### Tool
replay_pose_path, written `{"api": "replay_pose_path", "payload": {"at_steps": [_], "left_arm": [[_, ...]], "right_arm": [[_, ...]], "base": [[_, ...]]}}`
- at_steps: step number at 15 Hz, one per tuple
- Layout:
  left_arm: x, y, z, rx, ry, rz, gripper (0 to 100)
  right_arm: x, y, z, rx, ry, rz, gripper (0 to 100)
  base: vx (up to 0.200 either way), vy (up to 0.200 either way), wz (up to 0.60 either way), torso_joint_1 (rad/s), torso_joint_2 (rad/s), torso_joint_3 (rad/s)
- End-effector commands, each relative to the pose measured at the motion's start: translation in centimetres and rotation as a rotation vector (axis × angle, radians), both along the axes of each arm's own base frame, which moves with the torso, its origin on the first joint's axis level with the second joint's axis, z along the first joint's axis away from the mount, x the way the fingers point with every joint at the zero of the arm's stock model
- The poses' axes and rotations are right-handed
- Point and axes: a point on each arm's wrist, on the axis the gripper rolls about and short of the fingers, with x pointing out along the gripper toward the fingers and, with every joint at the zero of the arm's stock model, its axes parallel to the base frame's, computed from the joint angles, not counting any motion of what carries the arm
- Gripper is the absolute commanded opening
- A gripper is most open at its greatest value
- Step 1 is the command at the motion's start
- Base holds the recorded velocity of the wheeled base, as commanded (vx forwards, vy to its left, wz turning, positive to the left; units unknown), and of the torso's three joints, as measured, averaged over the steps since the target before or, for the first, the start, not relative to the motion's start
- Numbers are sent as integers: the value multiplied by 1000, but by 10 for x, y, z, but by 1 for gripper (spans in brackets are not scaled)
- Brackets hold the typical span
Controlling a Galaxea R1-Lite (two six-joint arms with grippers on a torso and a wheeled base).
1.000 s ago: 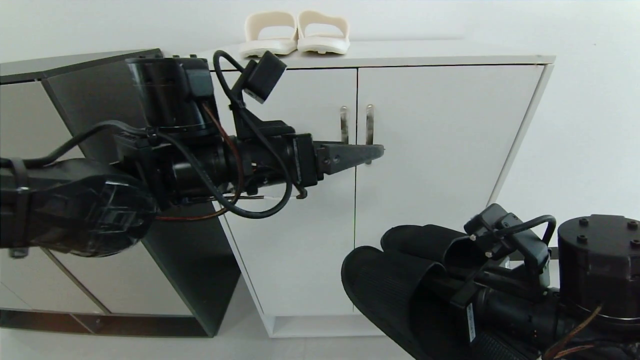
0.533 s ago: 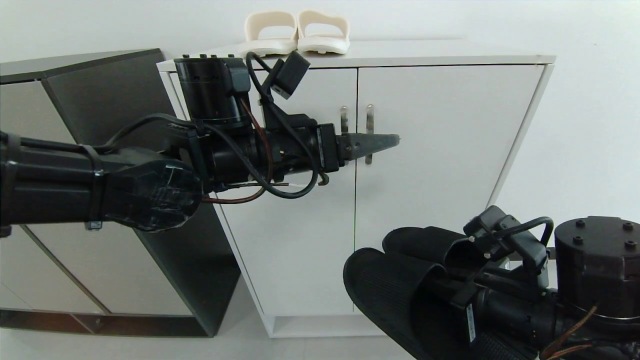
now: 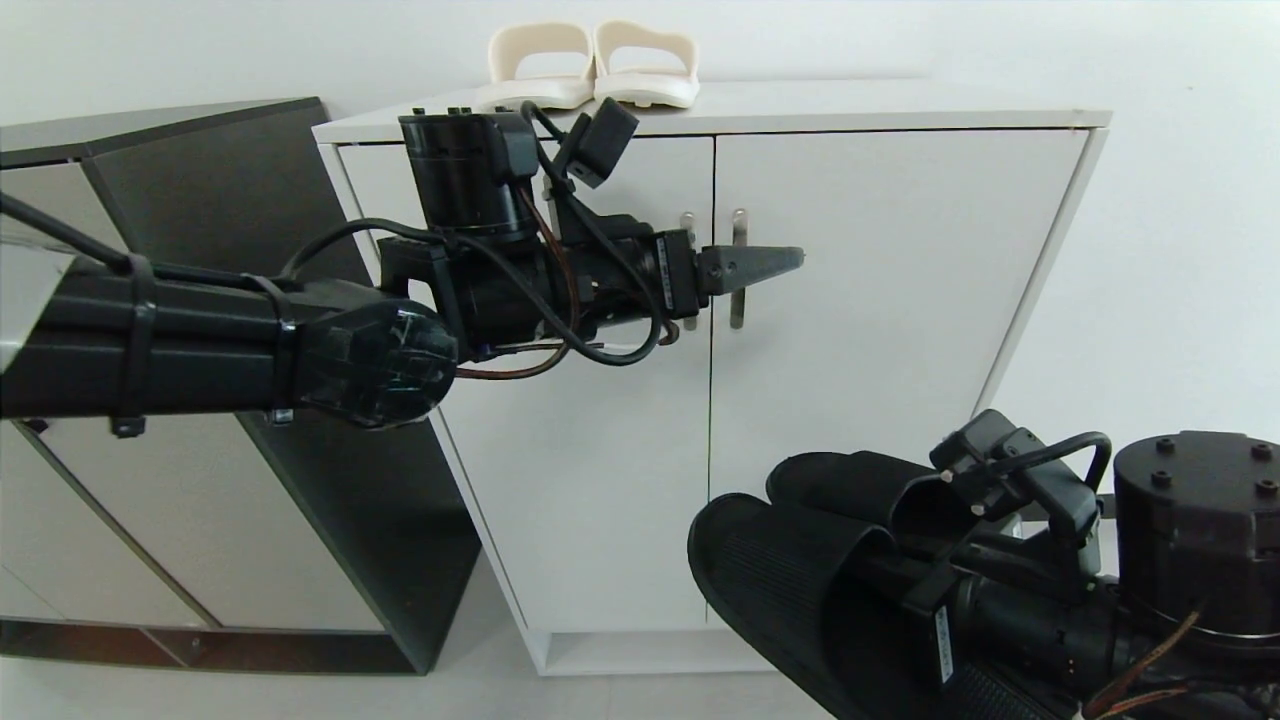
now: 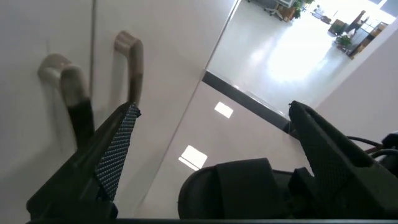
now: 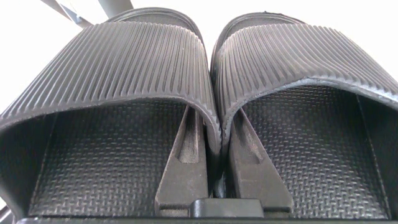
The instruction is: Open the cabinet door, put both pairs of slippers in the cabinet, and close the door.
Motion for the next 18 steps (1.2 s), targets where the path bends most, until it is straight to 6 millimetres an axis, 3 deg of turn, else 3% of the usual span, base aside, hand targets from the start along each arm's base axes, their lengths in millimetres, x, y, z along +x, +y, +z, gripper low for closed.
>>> {"api": "replay_pose_path", "payload": {"at_steps": [1,13,14,18], "left_arm": [[10,-4,-7,10,17,11,100],[27,-9,-10,24,40,70,100],[26,-8,-10,24,40,68,0],[12,-6,-7,30,45,56,0]], "right_arm": [[0,0,1,2,-2,0,0],[-1,0,1,-1,-3,3,0],[-1,0,0,-1,-3,4,0],[-5,-3,-5,-2,23,56,0]], "base": [[0,0,0,0,0,0],[0,0,0,0,0,0],[0,0,0,0,0,0],[0,0,0,0,0,0]]}}
